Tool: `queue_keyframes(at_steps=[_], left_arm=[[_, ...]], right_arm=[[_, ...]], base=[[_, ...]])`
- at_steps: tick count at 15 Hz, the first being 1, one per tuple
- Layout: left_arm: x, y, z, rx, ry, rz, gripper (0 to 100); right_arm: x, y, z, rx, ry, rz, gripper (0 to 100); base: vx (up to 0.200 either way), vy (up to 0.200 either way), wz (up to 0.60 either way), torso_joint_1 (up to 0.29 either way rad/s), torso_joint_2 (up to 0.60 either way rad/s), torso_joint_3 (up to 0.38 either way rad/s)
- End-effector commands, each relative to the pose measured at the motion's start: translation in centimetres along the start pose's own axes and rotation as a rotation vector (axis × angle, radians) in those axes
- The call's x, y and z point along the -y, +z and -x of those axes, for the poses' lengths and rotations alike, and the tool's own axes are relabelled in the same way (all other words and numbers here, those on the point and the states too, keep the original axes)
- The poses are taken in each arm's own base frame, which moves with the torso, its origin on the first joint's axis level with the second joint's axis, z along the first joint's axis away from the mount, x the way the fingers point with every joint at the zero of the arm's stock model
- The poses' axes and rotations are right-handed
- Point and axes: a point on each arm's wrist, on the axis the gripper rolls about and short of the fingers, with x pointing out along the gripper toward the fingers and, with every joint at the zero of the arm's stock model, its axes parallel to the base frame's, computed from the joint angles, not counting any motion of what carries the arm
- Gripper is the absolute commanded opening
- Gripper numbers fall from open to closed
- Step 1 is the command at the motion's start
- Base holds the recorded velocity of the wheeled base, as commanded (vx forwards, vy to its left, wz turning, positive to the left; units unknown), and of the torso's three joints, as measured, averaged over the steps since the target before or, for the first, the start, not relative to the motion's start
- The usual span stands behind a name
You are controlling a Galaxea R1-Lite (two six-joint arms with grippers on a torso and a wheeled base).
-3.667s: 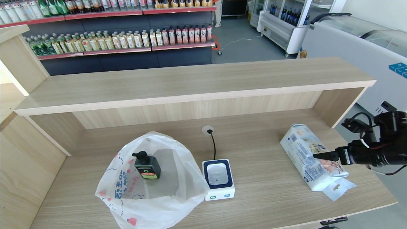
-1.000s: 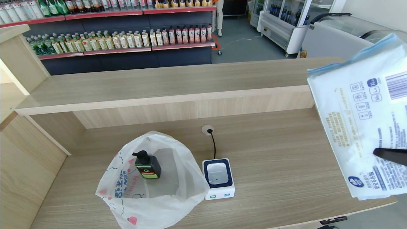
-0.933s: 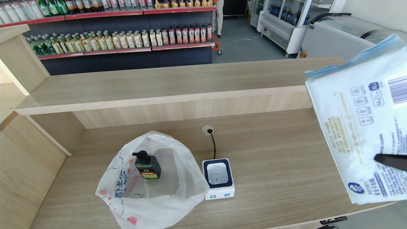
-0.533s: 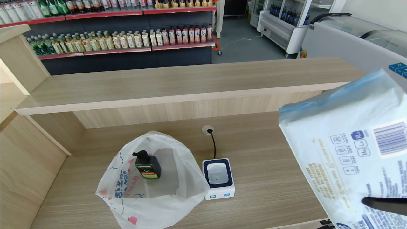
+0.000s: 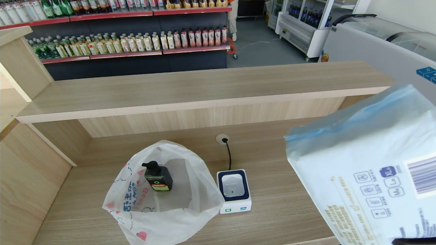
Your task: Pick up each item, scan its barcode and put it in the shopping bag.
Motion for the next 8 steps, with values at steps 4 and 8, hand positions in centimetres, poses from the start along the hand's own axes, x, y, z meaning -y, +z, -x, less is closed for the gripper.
queue_keyframes(at_steps=[4, 8], left_arm=[[0.0, 0.0, 0.0, 0.001, 0.0, 0.0, 100], [0.0, 0.0, 0.0, 0.001, 0.0, 0.0, 100]], right_arm=[[-1.03, 0.99, 0.16, -0.003, 0.019, -0.059, 0], [-1.5, 1.09, -0.03, -0.002, 0.045, -0.052, 0]], base=[[0.0, 0.0, 0.0, 0.0, 0.0, 0.0], [0.0, 0.0, 0.0, 0.0, 0.0, 0.0]])
